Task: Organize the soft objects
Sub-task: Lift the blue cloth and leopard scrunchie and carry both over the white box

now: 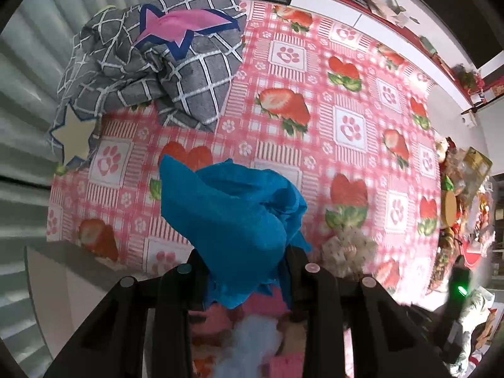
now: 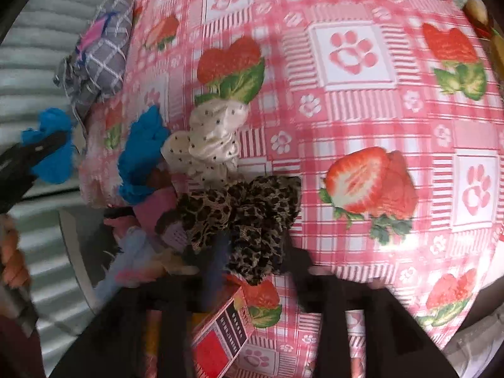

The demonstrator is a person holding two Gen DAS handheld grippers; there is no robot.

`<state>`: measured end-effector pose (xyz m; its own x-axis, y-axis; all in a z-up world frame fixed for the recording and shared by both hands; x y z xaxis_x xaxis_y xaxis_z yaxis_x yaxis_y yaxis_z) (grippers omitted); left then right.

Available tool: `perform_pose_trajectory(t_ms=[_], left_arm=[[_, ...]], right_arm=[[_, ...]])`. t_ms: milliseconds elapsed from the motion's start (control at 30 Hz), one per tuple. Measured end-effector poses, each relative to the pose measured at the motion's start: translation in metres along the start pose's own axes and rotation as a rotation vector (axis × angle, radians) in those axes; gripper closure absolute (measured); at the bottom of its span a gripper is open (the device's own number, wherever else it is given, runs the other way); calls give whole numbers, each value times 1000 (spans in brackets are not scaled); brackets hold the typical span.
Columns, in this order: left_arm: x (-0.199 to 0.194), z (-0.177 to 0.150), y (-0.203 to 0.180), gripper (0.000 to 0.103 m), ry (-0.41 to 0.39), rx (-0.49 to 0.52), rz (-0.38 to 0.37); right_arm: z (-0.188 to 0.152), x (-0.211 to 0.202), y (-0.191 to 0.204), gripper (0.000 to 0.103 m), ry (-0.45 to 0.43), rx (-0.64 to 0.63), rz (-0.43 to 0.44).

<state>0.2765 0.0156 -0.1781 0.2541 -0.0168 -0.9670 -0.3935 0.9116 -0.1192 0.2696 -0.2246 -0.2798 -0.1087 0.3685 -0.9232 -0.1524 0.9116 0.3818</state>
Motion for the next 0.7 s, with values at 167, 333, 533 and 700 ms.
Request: perform_pose_trajectory(t_ms=[167,333,533,700], left_arm=[[-8,-18,-3,68,11,21,2],[-20,-31,-8,68,-19,70,41],[-42,-52,-16,68,-58,111,55],[-57,-71,-17,68,-73,129,57]], right_arm=[[1,28,2,23,26,16,6],[-1,30,12,69,42,-36,7],[-12,-3,-1,75,-13,-12,43],[-25,-42,-22,75,-85,50,73]])
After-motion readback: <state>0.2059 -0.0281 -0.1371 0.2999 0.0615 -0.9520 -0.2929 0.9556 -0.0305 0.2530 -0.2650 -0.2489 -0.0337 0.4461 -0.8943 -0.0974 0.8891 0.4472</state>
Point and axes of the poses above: each gripper's, at about its wrist camera, not at the fingertips, and x roughly the way its jaws point, y to its left, z to its top, the point moved 3 cm from there along x, roughly the way its jaws point, and after that the axes turned 5 degrees about -y, right-handed, at the moved point
